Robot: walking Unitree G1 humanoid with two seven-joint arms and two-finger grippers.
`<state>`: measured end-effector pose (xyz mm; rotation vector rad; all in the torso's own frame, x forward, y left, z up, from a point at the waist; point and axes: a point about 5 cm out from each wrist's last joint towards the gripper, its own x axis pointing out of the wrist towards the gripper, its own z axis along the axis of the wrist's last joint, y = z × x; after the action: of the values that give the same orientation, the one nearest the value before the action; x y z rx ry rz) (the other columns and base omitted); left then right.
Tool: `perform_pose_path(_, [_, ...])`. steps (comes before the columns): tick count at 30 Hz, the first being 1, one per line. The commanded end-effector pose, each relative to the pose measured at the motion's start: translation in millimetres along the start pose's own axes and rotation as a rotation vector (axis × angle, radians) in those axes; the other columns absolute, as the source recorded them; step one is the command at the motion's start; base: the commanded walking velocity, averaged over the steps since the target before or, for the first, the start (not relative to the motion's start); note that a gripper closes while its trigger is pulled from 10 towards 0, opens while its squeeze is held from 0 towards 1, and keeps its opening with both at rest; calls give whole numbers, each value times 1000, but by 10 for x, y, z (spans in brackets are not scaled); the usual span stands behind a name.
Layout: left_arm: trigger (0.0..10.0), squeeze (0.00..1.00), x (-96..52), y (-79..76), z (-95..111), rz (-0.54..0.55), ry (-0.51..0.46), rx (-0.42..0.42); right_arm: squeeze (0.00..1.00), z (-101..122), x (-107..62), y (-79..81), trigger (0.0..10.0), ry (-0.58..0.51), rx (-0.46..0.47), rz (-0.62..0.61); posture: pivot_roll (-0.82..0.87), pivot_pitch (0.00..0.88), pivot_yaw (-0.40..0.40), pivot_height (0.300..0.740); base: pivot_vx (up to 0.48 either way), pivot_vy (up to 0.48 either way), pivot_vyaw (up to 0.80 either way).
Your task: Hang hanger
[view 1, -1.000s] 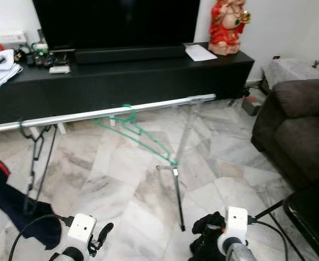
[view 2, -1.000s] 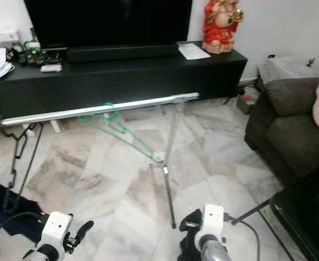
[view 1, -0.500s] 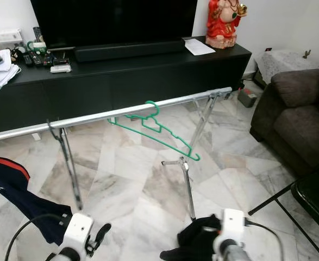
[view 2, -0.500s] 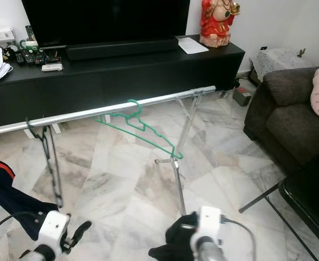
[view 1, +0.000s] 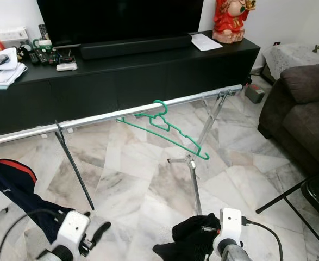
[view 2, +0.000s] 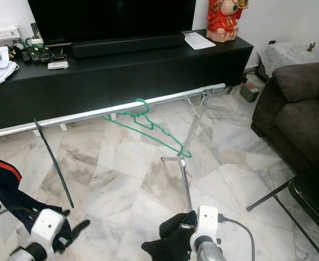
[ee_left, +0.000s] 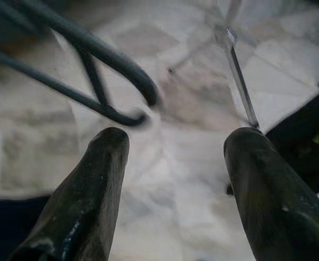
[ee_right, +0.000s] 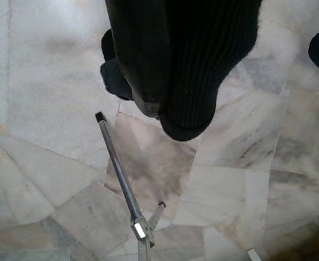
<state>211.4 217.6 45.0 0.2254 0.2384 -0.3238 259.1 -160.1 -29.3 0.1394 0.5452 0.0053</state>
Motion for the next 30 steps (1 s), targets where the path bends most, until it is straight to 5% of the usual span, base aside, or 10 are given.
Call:
perform_pose_path(1, [10000,0,-58,31,63,-14,-22,-21,0,-19,-8,-1,10000,2,-5,-3,-35,134,3,740,0,0,0])
perform_pose_path(3, [10000,0,-130,-26,214,-154,-47,-52,0,-21,-5,9,10000,5,-7,0,-29,135,1,740,0,0,0])
perform_pose_path(10, [10000,0,-116,-62,469,-290,-83,-110,0,-19,-2,12,10000,7,-9,3,-29,128,1,740,0,0,0])
perform_pose_path(13, [10000,0,-17,16,645,-228,-156,-124,0,-15,1,13,10000,7,-9,3,-28,125,0,740,0,0,0])
perform_pose_path(19, [10000,0,306,274,950,71,-235,-171,0,2,10,16,10000,4,-8,-1,-36,119,0,740,0,0,0])
perform_pose_path(25, [10000,0,593,333,1035,201,-162,-168,0,12,13,-1,10000,2,-9,-7,-38,117,3,740,0,0,0])
perform_pose_path(30, [10000,0,678,406,1011,321,-98,-131,0,18,14,-5,10000,-2,-3,-14,-47,121,9,740,0,0,0])
